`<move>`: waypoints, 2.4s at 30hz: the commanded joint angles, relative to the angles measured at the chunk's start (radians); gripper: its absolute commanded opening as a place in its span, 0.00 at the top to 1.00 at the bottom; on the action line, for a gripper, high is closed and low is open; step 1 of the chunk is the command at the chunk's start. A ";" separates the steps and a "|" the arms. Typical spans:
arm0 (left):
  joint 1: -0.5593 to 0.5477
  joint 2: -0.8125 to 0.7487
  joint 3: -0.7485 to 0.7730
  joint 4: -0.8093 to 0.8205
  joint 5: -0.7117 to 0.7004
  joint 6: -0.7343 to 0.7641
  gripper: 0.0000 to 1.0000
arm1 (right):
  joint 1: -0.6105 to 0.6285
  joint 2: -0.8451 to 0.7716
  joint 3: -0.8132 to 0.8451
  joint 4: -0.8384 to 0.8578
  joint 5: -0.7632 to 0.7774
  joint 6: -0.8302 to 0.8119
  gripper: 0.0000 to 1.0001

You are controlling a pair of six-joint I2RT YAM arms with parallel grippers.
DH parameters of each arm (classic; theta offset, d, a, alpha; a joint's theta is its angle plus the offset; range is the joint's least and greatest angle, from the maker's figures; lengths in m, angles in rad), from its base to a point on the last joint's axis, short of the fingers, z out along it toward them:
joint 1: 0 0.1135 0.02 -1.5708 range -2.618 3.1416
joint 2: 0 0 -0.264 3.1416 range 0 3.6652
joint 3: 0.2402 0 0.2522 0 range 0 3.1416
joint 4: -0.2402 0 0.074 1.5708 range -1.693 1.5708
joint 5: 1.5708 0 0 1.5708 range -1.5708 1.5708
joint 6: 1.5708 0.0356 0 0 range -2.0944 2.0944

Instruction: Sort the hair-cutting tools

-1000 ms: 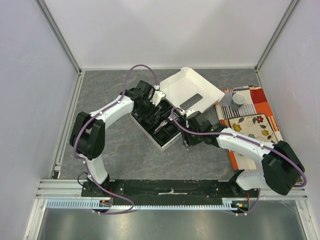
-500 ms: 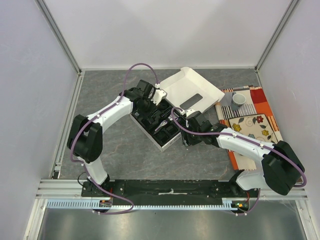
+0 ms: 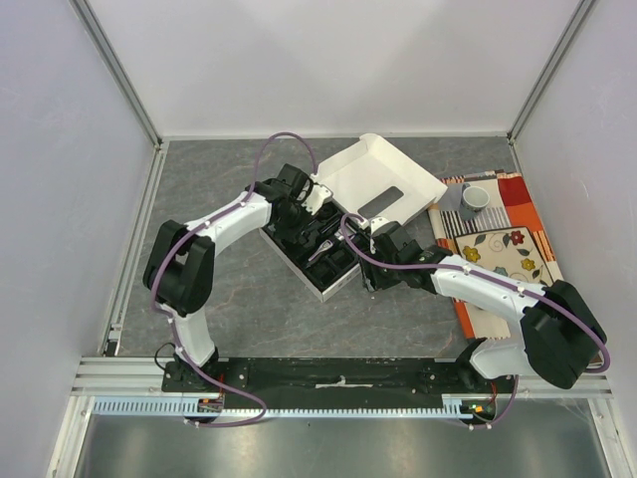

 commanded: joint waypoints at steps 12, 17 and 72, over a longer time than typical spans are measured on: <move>-0.002 0.005 0.012 0.034 -0.022 -0.011 0.98 | 0.002 -0.013 -0.013 0.044 -0.009 0.007 0.42; 0.002 -0.091 0.041 0.033 -0.010 -0.014 0.98 | 0.000 -0.019 0.007 0.040 -0.009 0.009 0.42; 0.223 -0.113 -0.166 0.177 -0.039 -0.463 0.98 | -0.150 0.346 0.203 0.233 0.032 0.046 1.00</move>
